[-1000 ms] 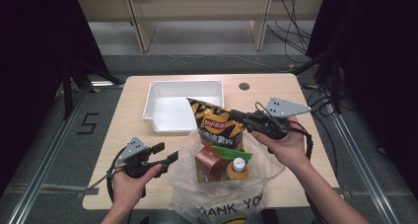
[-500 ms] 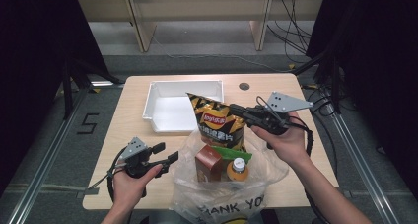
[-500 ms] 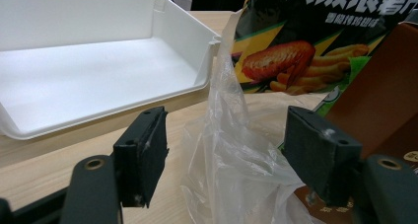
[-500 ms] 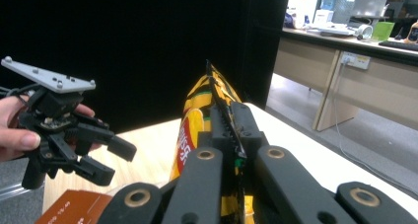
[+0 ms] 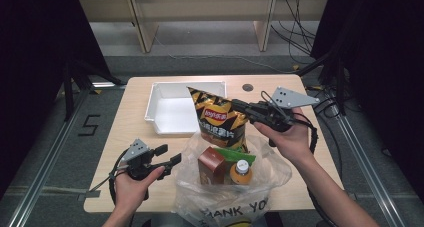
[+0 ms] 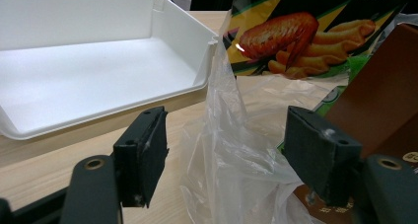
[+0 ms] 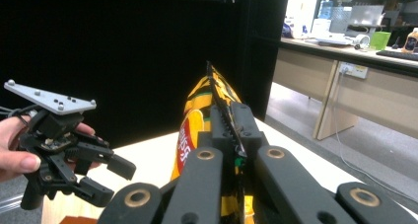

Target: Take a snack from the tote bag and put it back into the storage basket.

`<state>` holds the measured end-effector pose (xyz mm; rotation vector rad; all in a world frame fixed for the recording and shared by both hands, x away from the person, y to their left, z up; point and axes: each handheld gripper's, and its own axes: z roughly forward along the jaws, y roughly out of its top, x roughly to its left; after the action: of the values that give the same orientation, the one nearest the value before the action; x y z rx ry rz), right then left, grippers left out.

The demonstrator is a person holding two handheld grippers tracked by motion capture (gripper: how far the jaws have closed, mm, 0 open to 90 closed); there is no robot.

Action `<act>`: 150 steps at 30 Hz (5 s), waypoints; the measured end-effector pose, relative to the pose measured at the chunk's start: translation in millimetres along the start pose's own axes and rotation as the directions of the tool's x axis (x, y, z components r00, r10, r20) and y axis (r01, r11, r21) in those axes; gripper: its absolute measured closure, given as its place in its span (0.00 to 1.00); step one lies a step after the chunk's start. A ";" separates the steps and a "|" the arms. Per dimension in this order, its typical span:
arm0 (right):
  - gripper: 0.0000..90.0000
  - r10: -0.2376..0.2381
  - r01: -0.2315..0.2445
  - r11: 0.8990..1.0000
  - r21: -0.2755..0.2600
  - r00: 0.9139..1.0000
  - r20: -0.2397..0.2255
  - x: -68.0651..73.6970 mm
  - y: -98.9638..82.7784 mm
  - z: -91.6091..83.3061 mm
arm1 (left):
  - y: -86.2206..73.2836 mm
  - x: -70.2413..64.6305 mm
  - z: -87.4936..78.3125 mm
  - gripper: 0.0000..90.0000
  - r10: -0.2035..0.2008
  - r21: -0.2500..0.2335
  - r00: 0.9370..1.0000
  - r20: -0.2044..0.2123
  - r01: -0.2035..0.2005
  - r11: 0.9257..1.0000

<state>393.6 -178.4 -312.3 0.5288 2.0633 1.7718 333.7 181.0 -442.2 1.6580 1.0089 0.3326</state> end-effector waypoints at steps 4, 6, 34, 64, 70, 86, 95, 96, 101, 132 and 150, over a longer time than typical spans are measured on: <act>1.00 -0.004 0.004 1.000 -0.014 1.000 -0.002 0.4 4.9 1.3 | 0.6 0.0 -0.3 0.36 0.007 0.001 1.000 -0.005 -0.007 1.000; 1.00 -0.009 0.009 1.000 -0.017 1.000 0.009 0.6 7.4 1.8 | 0.6 0.0 -0.3 0.36 0.008 0.001 1.000 -0.005 -0.008 1.000; 1.00 -0.002 0.003 0.997 -0.073 1.000 0.022 -5.6 38.0 13.4 | 0.8 0.4 -0.7 0.36 0.007 -0.007 1.000 -0.003 -0.007 1.000; 1.00 -0.015 0.016 0.998 -0.067 1.000 0.014 -12.4 57.1 43.8 | 0.9 0.3 -1.4 0.36 0.005 -0.009 1.000 0.004 -0.005 1.000; 1.00 -0.009 0.010 0.998 -0.062 1.000 0.013 -14.6 59.8 51.9 | 0.8 0.4 -0.8 0.36 0.002 -0.010 1.000 0.009 -0.002 1.000; 1.00 -0.015 0.016 0.998 -0.064 1.000 0.021 -23.4 72.4 73.4 | 0.2 0.9 -1.5 0.36 -0.014 -0.012 1.000 0.004 0.014 1.000; 1.00 -0.010 0.012 0.998 -0.067 1.000 0.025 -27.0 75.7 83.5 | 1.1 2.8 -3.5 0.36 -0.004 -0.016 1.000 0.001 0.004 1.000; 1.00 -0.011 0.013 0.998 -0.062 1.000 0.021 -27.8 75.7 84.3 | 1.1 3.0 -3.6 0.36 -0.004 -0.016 1.000 0.001 0.004 1.000; 1.00 -0.020 0.022 0.998 -0.060 0.999 0.029 -31.6 75.9 89.0 | 1.0 2.9 -3.7 0.36 -0.005 -0.016 1.000 0.002 0.005 1.000; 1.00 0.009 -0.006 0.999 -0.042 0.998 0.064 -49.8 74.5 120.9 | -0.1 6.2 -3.9 0.36 -0.010 -0.019 1.000 0.007 0.010 1.000; 1.00 0.035 -0.033 0.999 -0.027 0.997 0.074 -59.6 69.1 139.8 | -0.9 6.3 -4.0 0.36 -0.007 -0.010 1.000 -0.002 0.007 1.000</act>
<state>518.6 -79.9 -261.8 0.6166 1.9902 1.7683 334.4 188.4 -443.3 1.6452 1.0128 0.3342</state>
